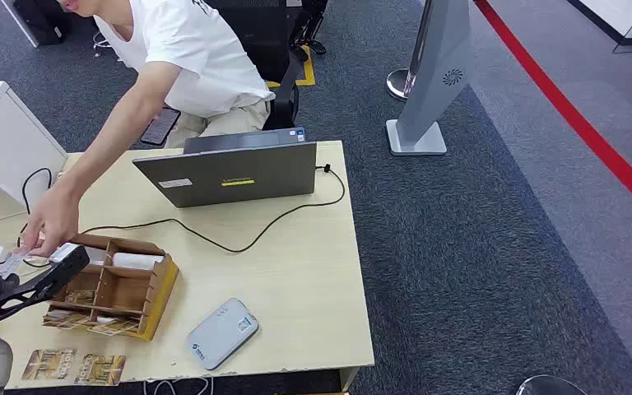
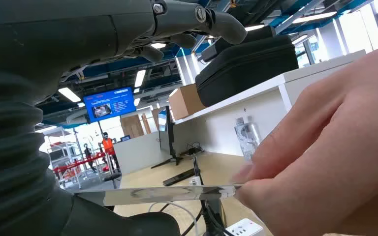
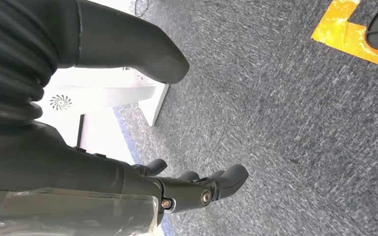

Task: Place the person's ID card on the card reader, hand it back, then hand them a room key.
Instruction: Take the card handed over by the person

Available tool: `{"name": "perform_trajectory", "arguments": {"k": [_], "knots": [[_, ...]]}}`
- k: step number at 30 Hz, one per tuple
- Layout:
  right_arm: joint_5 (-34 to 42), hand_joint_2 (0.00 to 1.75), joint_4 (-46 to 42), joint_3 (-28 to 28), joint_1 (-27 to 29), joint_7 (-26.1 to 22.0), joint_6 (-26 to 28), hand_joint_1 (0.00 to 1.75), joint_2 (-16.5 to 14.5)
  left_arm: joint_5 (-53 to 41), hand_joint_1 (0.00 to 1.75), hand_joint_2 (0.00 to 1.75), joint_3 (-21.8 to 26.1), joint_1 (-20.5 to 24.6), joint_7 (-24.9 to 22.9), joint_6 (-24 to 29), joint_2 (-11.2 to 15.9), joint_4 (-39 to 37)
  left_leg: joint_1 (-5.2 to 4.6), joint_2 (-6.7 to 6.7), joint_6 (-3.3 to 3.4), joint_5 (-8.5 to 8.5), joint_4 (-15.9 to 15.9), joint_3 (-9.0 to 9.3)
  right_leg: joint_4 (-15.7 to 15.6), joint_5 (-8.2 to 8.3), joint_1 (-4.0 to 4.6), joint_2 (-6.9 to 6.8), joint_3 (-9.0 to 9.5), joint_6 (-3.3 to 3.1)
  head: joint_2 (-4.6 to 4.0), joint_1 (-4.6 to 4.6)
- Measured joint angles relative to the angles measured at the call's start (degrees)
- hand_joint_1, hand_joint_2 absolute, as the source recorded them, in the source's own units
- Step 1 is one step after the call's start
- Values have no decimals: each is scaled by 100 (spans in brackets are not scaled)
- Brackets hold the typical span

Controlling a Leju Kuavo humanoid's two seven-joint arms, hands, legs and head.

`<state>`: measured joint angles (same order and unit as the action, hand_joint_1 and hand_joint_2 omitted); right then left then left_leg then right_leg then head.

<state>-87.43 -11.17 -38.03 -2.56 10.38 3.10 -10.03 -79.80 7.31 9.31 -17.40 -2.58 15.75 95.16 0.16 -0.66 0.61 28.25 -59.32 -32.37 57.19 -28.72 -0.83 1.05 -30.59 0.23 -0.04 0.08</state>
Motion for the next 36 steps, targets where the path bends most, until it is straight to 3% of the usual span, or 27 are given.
{"name": "perform_trajectory", "arguments": {"k": [5, 6, 9, 10, 36], "knots": [[-8, 175, 0, 2, 0, -2, 1, 0, -2, 3, 0, 175, -12, 1, -1, 1, 16, -17, 0, 0, -1, -1, 0, 0, 1, 0, 0, -1, -1, 0, 0, 1], [-12, 175, 0, 2, 0, -2, 2, 0, -2, 5, 12, 175, -12, -1, 0, 2, 16, -22, 0, 0, -1, -1, 0, 0, 2, 0, 0, -1, -1, 0, 0, 1], [-17, 175, 0, 2, 0, -1, 7, 0, -7, 13, 143, 175, -14, -18, 0, 18, 16, -28, 0, 0, -2, -1, 0, 0, 3, 0, 1, -1, -1, 0, 0, 1], [-17, 175, 0, 2, 0, -1, 8, 0, -9, 13, 175, 175, -14, -25, 0, 32, 16, -28, 0, -1, -2, -1, 0, 0, 4, 0, 1, -1, -1, 0, 0, 1], [-55, 175, 0, 10, 2, 4, 19, 0, -28, 20, 175, 175, -14, -211, 88, 184, -20, -26, 0, -2, -9, -6, 0, 0, 11, 0, 1, -2, -3, -1, 0, 1]]}}
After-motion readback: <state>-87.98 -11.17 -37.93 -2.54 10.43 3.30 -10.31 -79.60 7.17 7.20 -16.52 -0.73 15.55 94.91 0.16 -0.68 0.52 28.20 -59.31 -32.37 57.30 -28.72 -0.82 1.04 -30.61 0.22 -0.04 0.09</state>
